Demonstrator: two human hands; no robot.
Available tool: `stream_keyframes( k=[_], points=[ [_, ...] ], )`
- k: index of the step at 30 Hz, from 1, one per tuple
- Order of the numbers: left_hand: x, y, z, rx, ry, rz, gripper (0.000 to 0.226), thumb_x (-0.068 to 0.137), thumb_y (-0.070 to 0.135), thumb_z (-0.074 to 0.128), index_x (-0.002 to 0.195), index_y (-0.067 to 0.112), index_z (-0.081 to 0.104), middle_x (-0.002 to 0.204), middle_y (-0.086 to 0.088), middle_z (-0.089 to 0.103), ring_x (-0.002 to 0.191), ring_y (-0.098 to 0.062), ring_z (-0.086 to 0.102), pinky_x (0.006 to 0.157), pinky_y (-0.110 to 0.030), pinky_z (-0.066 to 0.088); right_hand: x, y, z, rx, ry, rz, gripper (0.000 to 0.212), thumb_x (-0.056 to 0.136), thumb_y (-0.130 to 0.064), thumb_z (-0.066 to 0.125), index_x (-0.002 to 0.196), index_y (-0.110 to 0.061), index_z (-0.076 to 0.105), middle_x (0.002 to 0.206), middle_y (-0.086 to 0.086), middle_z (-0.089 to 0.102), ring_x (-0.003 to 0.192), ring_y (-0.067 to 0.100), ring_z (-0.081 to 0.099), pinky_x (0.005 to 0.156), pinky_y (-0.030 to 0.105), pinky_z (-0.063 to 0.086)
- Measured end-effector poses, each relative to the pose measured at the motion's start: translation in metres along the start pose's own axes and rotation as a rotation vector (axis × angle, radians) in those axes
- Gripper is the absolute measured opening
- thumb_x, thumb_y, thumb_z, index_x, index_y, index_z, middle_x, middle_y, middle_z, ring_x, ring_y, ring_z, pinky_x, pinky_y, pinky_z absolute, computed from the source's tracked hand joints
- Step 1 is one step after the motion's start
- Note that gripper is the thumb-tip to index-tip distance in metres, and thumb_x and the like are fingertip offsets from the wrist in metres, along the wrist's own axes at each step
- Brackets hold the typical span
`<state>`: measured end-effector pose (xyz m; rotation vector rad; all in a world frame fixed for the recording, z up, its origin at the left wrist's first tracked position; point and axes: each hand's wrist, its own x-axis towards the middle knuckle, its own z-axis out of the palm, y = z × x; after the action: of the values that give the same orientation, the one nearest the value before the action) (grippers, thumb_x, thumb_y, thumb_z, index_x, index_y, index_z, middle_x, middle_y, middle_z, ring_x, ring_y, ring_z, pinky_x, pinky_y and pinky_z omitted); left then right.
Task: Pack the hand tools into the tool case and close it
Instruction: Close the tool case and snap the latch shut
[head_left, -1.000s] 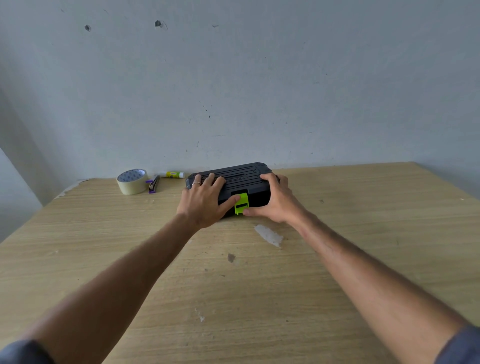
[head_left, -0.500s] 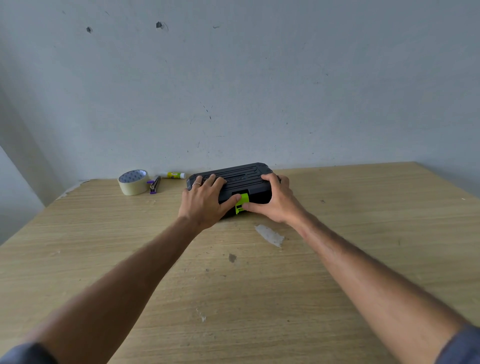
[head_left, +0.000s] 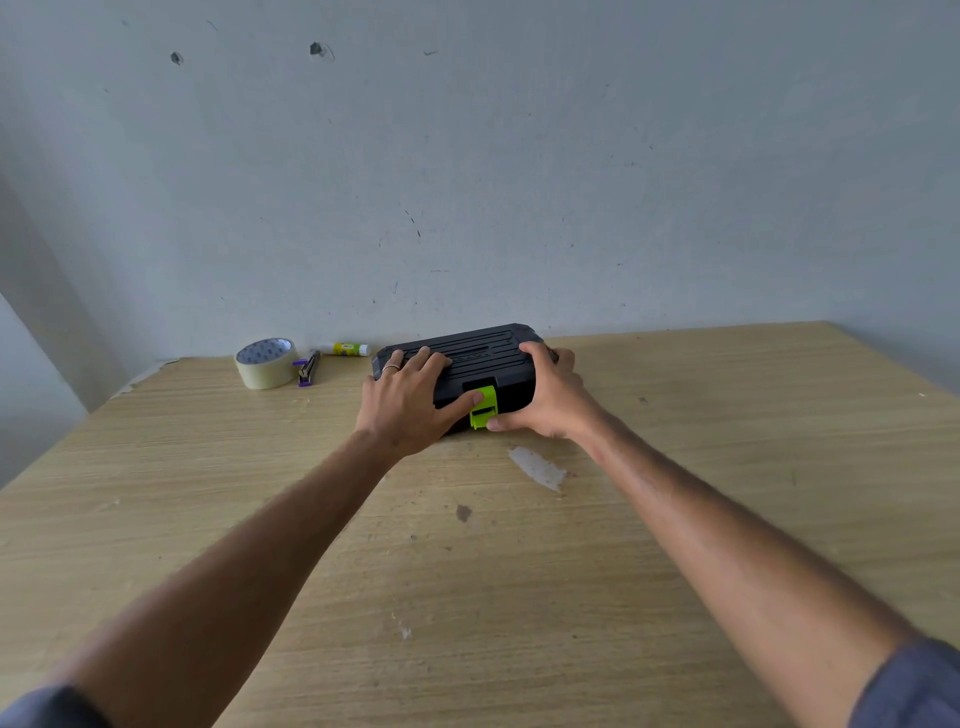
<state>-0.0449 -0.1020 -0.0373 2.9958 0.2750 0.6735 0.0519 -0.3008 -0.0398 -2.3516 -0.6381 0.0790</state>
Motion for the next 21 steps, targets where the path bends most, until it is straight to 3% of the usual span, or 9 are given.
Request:
stream_keyframes(
  k=[5, 14, 18, 21],
  points=[
    [0.000, 0.000, 0.000, 0.020, -0.027, -0.001, 0.081, 0.081, 0.091, 0.026, 0.129, 0.030, 0.049, 0.132, 0.007, 0.055, 0.133, -0.032, 0.047, 0.088, -0.055, 0.052, -0.005, 0.001, 0.004, -0.034, 0.045, -0.027, 0.130, 0.052, -0.060, 0.094, 0.156, -0.035, 0.021, 0.151, 0.010, 0.020, 0.137, 0.034, 0.037, 0.108, 0.050, 0.046],
    [-0.004, 0.006, -0.007, 0.036, -0.052, 0.007, 0.085, 0.083, 0.087, 0.035, 0.141, 0.027, 0.046, 0.155, 0.000, 0.043, 0.147, -0.036, 0.033, 0.100, -0.058, 0.043, -0.019, 0.006, 0.022, -0.137, 0.228, -0.092, 0.123, 0.054, -0.073, 0.086, 0.151, -0.027, 0.027, 0.139, 0.015, 0.033, 0.119, 0.035, 0.051, 0.095, 0.051, 0.053],
    [-0.005, 0.003, -0.005, 0.076, -0.112, 0.024, 0.100, 0.068, 0.090, 0.047, 0.146, 0.027, 0.039, 0.159, 0.000, 0.036, 0.149, -0.037, 0.029, 0.102, -0.060, 0.043, -0.021, 0.007, 0.023, -0.100, 0.268, -0.092, 0.120, 0.051, -0.069, 0.089, 0.147, -0.026, 0.031, 0.134, 0.013, 0.034, 0.115, 0.036, 0.051, 0.091, 0.052, 0.055],
    [-0.004, 0.002, -0.002, 0.076, -0.093, 0.005, 0.105, 0.059, 0.091, 0.048, 0.142, 0.027, 0.041, 0.152, 0.002, 0.043, 0.145, -0.036, 0.035, 0.098, -0.059, 0.045, -0.020, 0.005, 0.026, -0.056, 0.276, -0.083, 0.117, 0.049, -0.064, 0.092, 0.143, -0.028, 0.033, 0.131, 0.010, 0.032, 0.115, 0.035, 0.049, 0.089, 0.053, 0.056]
  ],
)
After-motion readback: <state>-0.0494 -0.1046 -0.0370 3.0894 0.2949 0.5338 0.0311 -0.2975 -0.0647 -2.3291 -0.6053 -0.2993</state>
